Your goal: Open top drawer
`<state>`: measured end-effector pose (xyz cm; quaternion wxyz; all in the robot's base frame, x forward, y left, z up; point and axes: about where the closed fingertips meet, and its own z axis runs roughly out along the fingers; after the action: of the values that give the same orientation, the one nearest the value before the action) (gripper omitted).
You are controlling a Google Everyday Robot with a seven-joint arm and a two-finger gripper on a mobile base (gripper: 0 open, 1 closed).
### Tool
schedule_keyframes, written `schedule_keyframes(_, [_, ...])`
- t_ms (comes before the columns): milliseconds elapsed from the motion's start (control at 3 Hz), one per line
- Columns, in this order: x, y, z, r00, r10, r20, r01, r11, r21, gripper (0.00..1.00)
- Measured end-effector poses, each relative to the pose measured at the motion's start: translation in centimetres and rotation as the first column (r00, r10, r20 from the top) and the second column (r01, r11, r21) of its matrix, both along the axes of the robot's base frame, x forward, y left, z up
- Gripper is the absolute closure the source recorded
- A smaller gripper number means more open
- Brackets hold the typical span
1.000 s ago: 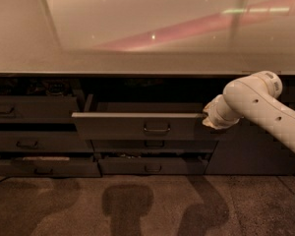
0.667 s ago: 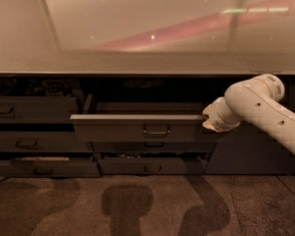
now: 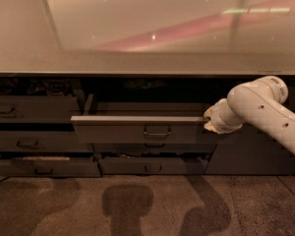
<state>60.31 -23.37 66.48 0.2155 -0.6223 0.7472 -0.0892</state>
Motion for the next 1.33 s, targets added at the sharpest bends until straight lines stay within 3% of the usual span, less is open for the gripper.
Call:
schedule_keyframes(1000, [-0.8, -0.1, 0.2, 1.0000, 0.008, 0.003, -0.008, 1.000, -0.002, 1.00])
schedule_keyframes(1333, [1.4, 0.5, 3.1, 0.9999, -0.003, 0.010, 0.003, 1.000, 0.029, 1.00])
